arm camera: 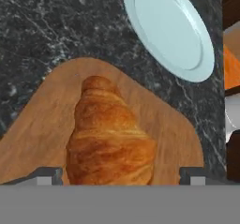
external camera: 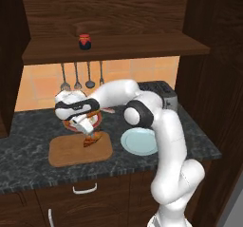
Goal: From the different types of pastries on the counter, select a croissant and place it on the cutting board. Then retrieve a jar of jam from the cabinet and place it alongside the croissant on the cutting board.
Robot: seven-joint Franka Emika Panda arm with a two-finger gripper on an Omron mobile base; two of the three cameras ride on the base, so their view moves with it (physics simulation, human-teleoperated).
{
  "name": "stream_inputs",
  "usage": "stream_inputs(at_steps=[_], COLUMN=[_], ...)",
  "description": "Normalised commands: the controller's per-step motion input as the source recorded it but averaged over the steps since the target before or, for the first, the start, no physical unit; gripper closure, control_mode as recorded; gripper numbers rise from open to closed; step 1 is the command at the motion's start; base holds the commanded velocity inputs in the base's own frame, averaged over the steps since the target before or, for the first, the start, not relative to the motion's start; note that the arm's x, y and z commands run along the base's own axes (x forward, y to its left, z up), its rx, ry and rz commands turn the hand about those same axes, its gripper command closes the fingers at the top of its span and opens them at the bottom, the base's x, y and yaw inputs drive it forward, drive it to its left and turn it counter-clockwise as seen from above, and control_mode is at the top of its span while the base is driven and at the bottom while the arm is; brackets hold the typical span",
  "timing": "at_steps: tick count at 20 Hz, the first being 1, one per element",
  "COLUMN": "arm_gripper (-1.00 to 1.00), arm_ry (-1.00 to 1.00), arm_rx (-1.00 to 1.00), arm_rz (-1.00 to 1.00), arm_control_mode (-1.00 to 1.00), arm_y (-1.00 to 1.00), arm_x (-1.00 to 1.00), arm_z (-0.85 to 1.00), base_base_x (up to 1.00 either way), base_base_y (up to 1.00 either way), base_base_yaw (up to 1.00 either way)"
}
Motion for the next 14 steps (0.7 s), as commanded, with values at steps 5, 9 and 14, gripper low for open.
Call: stream_inputs(at_steps=[5, 9, 14], arm_gripper=[-1.0, -1.0, -1.0], arm_ry=[-0.68, -0.35, -0.05], arm_rx=[-0.03, 0.04, 0.21], arm_rz=[-0.12, -0.09, 0.47], arm_control_mode=[-1.0, -1.0, -1.0], arm_y=[0.0, 0.0, -0.13], arm_x=[-0.92, -0.09, -0.18], arm_z=[0.36, 1.0, 1.0], base_base_x=[0.0, 0.0, 0.0], base_base_y=[0.0, 0.0, 0.0], base_base_yaw=[0.0, 0.0, 0.0])
